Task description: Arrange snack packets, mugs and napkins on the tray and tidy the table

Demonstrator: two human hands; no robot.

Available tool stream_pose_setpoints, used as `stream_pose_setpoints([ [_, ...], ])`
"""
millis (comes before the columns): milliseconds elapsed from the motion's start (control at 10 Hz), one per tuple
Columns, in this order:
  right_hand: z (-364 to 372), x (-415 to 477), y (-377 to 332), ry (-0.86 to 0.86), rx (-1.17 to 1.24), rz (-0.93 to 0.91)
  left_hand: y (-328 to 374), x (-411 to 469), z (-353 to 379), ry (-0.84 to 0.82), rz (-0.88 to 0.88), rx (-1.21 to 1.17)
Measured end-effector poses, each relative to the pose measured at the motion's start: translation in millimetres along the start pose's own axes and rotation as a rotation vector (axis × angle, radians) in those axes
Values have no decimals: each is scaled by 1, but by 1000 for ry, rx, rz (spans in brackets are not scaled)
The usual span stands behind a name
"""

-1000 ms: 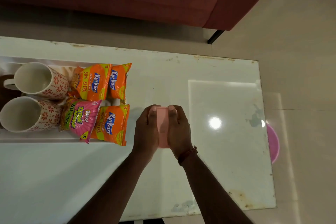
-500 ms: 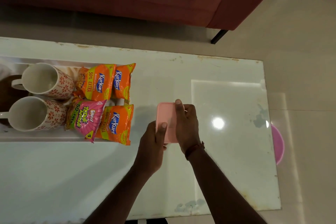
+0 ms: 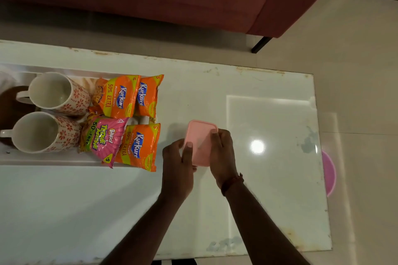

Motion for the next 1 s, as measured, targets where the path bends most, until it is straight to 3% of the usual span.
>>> stream_pose_setpoints([
  [200, 4, 7, -2, 38, -117, -57, 0, -4, 1, 60, 72, 99],
  [800, 11, 15, 0, 52, -257, -96, -8, 4, -2, 23, 81, 80],
  [1000, 8, 7, -5, 39, -179, -12, -3, -4, -5, 0, -51, 114],
])
Point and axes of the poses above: each hand's wrist, its own x-axis towards the middle knuckle, its own z-axis out of the palm, y = z × x, the point moved 7 cm from there along x, towards the middle knuckle, and after that the axes turned 4 degrees about -z, right-handed, at the moved point
